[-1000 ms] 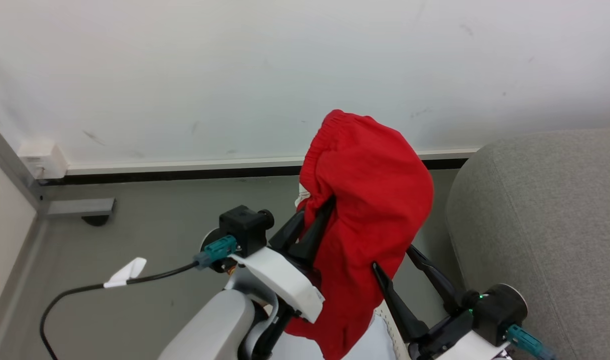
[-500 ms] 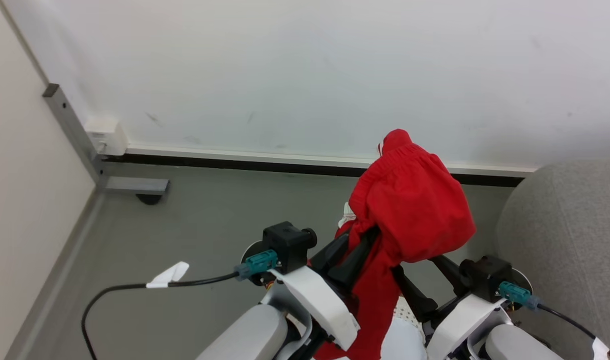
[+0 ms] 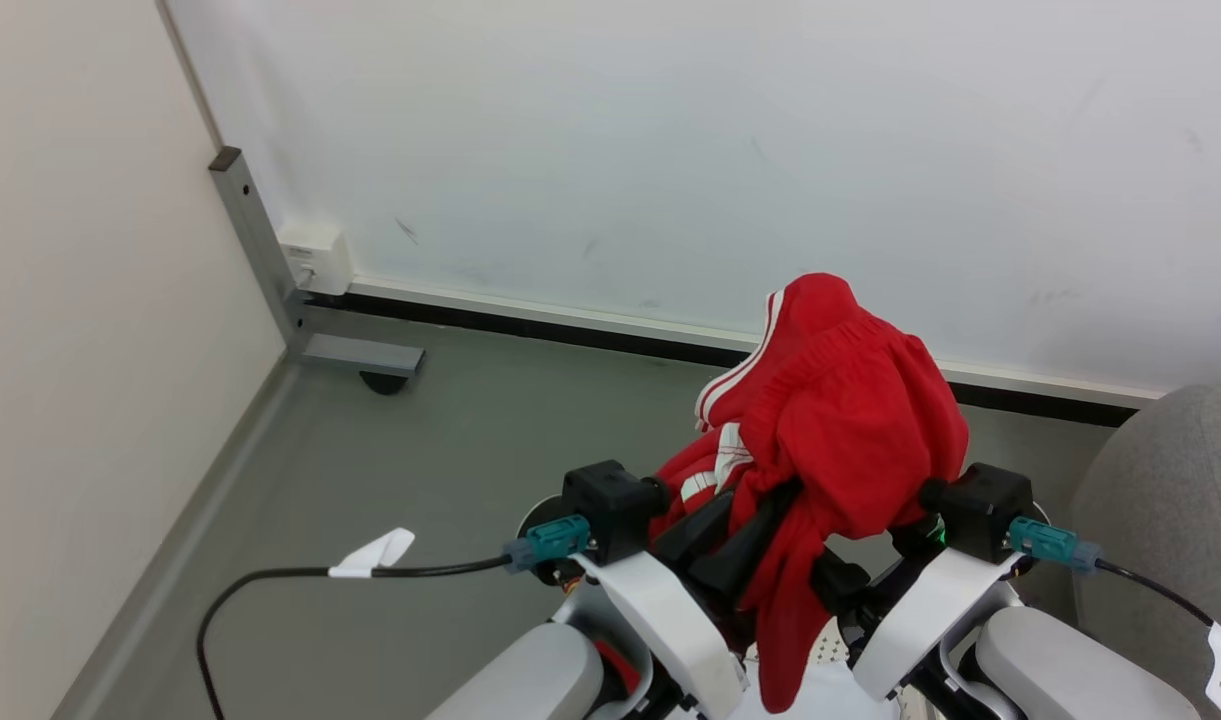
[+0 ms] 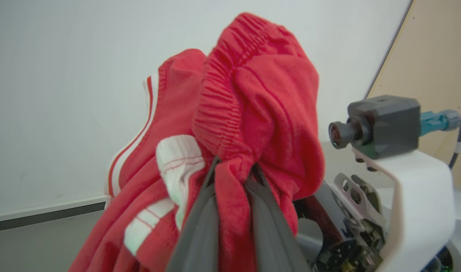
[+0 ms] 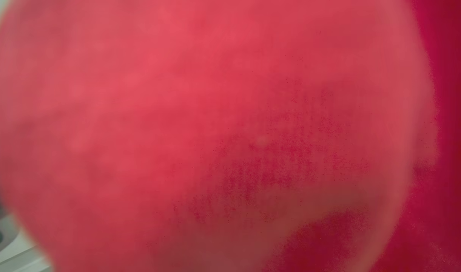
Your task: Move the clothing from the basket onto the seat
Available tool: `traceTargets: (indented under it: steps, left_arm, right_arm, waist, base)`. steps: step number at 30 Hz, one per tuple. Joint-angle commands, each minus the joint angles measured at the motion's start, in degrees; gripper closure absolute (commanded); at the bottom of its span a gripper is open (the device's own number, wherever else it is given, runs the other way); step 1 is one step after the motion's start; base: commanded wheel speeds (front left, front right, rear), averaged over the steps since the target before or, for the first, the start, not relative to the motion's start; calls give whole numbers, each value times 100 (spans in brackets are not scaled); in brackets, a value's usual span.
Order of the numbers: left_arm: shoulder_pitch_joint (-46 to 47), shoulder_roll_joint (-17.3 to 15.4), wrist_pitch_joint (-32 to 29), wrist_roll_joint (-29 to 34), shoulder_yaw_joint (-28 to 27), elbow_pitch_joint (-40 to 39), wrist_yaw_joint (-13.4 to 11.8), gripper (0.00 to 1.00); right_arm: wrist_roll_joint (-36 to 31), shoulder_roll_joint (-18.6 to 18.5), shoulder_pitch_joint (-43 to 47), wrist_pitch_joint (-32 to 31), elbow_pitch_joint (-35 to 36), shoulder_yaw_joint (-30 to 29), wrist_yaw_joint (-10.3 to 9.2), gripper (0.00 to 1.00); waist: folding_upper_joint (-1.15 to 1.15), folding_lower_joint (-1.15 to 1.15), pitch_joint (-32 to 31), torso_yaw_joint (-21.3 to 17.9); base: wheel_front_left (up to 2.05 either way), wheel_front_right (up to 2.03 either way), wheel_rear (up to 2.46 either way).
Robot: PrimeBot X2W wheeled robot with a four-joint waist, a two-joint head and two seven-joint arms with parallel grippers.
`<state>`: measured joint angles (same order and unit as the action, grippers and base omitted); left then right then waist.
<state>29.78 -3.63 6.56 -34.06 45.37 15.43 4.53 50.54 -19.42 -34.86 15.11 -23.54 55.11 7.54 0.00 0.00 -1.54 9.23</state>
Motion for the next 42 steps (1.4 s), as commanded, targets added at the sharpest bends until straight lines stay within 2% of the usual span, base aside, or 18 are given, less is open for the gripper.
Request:
traceTargets:
  steps: [1, 7, 8, 9, 10, 24, 25, 26, 27, 28, 29, 42]
  left_arm:
    - [12, 14, -34, -97, 43, 40, 16, 100]
    - [15, 26, -13, -119, 98, 94, 5, 100]
    - [8, 25, -9, -123, 107, 104, -1, 100]
    - [6, 22, -4, -129, 110, 113, -8, 100]
    - [7, 16, -12, -133, 108, 125, -16, 100]
    - [-46, -122, 78, -165, 20, 182, -154, 100]
    - [-58, -127, 79, -171, 20, 191, -163, 91]
    - [-71, -140, 79, -171, 22, 199, -164, 67]
    - [-90, -152, 74, -172, 27, 207, -172, 56]
    - [-110, -162, 61, -181, 29, 217, -181, 35]
    - [-119, -168, 66, -177, 31, 221, -198, 0]
    - [-212, -283, 323, -205, -77, 92, -304, 0]
  right_arm:
    - [84, 14, -105, 6, 127, 37, -10, 0]
    - [147, -72, -249, 28, 543, 228, -1, 0]
    - [105, -84, -255, 31, 608, 228, 5, 51]
    - [67, -85, -254, 36, 663, 203, 5, 91]
    - [59, -91, -234, 39, 700, 177, 5, 100]
    - [-238, -334, 362, 34, 842, -342, 2, 100]
    - [-249, -340, 422, 33, 863, -379, 2, 100]
    - [-283, -348, 465, 33, 882, -417, 2, 100]
    - [-301, -356, 513, 33, 898, -465, 2, 100]
    - [-320, -356, 553, 33, 909, -505, 2, 100]
    - [-344, -358, 586, 32, 928, -547, 2, 100]
    - [-688, -690, 1007, 14, 1166, -1496, 1, 100]
  waist:
    - [0, 0, -10, 51]
    - [0, 0, -6, 118]
    - [0, 0, -3, 116]
    - [0, 0, 2, 110]
    - [0, 0, 5, 103]
    - [0, 0, 64, -176]
    - [0, 0, 69, -209]
    - [0, 0, 77, -247]
    - [0, 0, 86, -286]
    - [0, 0, 96, -323]
    - [0, 0, 107, -363]
    - [0, 0, 241, -956]
  base:
    - [0, 0, 0]
    - [0, 0, 0]
    - [0, 0, 0]
    - [0, 0, 0]
    - [0, 0, 0]
    - [0, 0, 0]
    - [0, 0, 0]
    - [0, 0, 0]
    - [0, 0, 0]
    - [0, 0, 0]
    - [0, 0, 0]
    - [0, 0, 0]
